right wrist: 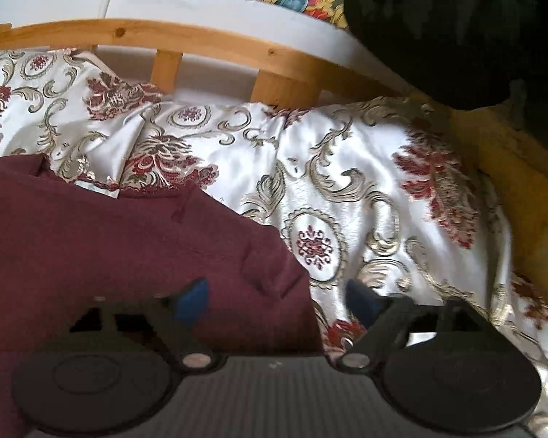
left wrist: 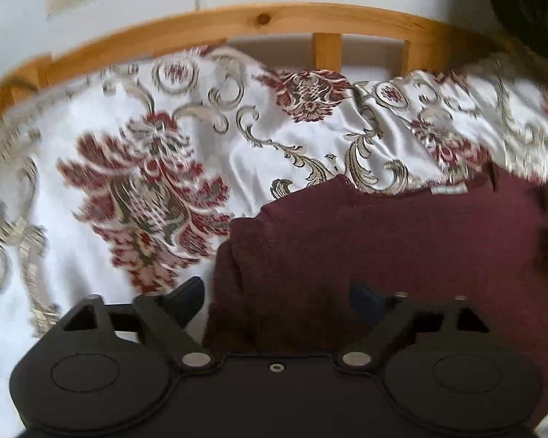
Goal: Fold small clothes
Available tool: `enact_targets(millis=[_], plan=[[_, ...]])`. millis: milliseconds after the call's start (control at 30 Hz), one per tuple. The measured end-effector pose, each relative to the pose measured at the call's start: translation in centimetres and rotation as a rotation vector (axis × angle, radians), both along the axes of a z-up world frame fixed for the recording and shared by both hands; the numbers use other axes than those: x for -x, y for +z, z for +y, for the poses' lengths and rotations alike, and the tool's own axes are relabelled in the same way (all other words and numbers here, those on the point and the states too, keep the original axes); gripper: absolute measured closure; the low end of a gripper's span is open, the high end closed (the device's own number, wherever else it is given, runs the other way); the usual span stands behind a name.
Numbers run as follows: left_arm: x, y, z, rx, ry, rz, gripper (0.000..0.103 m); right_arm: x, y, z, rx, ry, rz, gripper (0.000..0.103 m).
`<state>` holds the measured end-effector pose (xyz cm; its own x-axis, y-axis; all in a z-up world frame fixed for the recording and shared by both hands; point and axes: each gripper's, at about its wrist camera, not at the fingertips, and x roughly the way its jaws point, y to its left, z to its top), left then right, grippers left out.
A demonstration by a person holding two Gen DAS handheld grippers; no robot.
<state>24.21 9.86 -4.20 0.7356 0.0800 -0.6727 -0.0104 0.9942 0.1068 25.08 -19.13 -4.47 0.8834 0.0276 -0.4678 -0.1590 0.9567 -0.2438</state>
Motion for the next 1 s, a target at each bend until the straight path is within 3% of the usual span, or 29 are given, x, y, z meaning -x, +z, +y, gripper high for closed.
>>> enact_targets(millis=[100,200,300,400,500,600,733,800,867,1000], plan=[[1.5,0.7,-1.3,-0.055,-0.019,-0.015,0.011,1.6,0.8,0.3,0.003,0.002,-0.015,0.006],[3.0,1.4,-1.9,0.016,-0.013,-0.033,0.003,3.4,1.5,1.0,-0.039,0.023,-0.026,0.001],[4.1,1.5,-3.2,0.09,-0.038,-0.019,0.002,5.0,1.5,2.4,-0.08,0.09,-0.009,0.001],[4.7,0.5,-4.9,0.095,-0.065,0.027,0.002,6.5,1.3,4.0,-0.092,0.154,-0.003,0.001],[5.1,-0.7,-6.2,0.065,-0.088,0.066,0.002,7.5,0.9,5.6,-0.069,0.224,0.011,0.001],[5.2,-1.2,-6.4,0.038,-0.087,0.096,0.002,8.3,0.4,7.2,0.028,0.266,0.016,0.001],[5.0,-1.9,-5.4,0.037,-0.05,0.164,0.001,8.5,-0.3,6.8,0.056,0.257,0.09,0.001],[4.8,-2.3,-4.5,0.08,-0.025,0.197,0.001,8.7,-0.2,6.1,0.055,0.249,0.098,0.001],[4.7,-2.4,-3.7,0.117,-0.003,0.204,0.001,9.1,0.1,5.3,0.061,0.241,0.102,0.0],[4.8,-2.3,-3.6,0.102,0.005,0.203,0.001,9.4,0.3,3.1,0.073,0.194,0.115,0.0]])
